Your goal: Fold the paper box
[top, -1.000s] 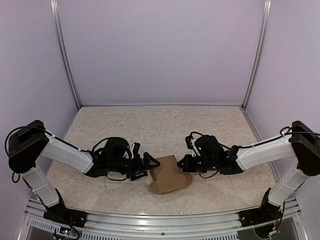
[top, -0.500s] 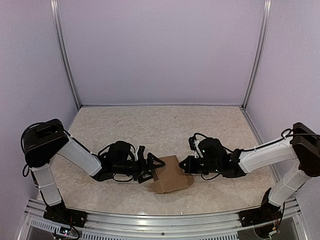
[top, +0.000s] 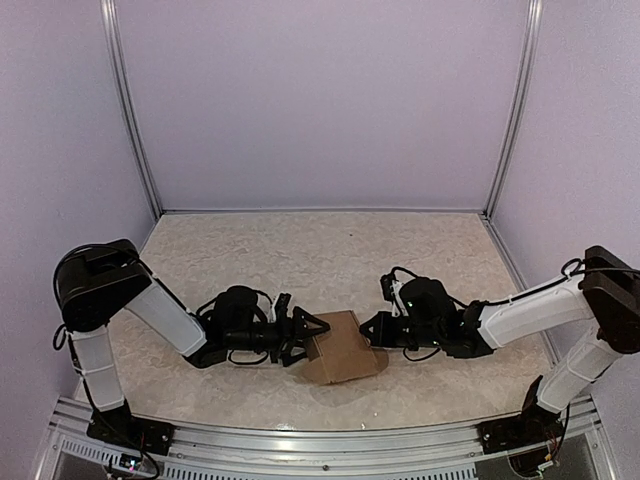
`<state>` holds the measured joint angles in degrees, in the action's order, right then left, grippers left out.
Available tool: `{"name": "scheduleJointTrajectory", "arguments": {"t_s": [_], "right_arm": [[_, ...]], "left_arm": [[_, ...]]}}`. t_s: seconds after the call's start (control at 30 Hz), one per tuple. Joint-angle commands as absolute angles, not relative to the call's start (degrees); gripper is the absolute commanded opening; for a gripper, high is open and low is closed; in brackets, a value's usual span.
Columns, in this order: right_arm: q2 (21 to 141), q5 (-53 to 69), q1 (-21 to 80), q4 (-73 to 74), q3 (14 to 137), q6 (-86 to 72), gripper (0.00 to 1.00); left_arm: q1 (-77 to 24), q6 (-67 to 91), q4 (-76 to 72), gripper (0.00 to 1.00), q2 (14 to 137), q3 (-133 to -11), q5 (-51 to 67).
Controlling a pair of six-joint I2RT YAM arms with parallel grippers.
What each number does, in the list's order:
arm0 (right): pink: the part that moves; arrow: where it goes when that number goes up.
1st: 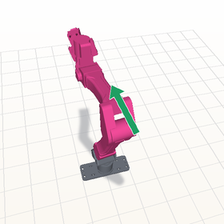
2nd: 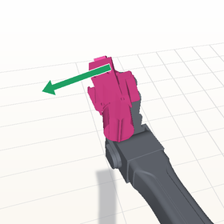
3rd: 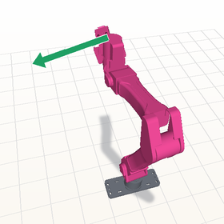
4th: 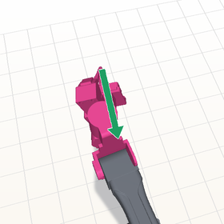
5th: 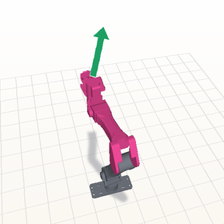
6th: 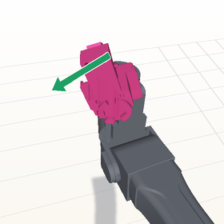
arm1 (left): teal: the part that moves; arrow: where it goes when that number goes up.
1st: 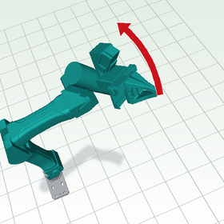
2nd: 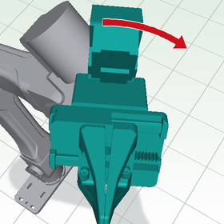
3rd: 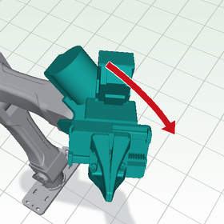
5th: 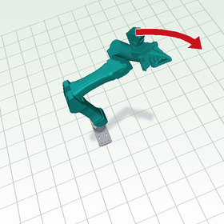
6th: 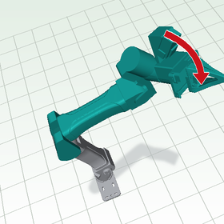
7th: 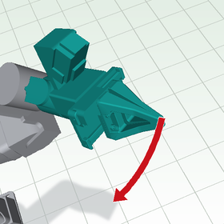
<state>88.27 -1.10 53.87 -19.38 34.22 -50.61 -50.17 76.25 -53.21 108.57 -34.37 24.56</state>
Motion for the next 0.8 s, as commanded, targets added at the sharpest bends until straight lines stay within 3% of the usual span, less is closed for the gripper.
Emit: {"name": "scheduleJointTrajectory", "arguments": {"t_s": [0.0,0.2,0.57,0.77], "right_arm": [[88.73,-1.0,53.61,-15.38,32.26,-50.98,0.0],[88.86,-0.93,53.65,-15.6,32.15,-51.24,0.0],[87.94,-0.45,53.58,-16.59,32.04,-50.66,0.0],[83.34,-1.02,53.58,-17.02,31.93,-45.36,0.23]], "left_arm": [[-50.1,78.59,-60.6,0.82,110.24,-32.87,25.45],[-50.1,79.54,-63.3,0.75,111.0,-32.17,25.3],[-50.05,79.22,-63.82,0.5,110.09,-32.26,25.83],[-48.81,78.96,-64.04,0.45,108.63,-32.09,27.51]]}}
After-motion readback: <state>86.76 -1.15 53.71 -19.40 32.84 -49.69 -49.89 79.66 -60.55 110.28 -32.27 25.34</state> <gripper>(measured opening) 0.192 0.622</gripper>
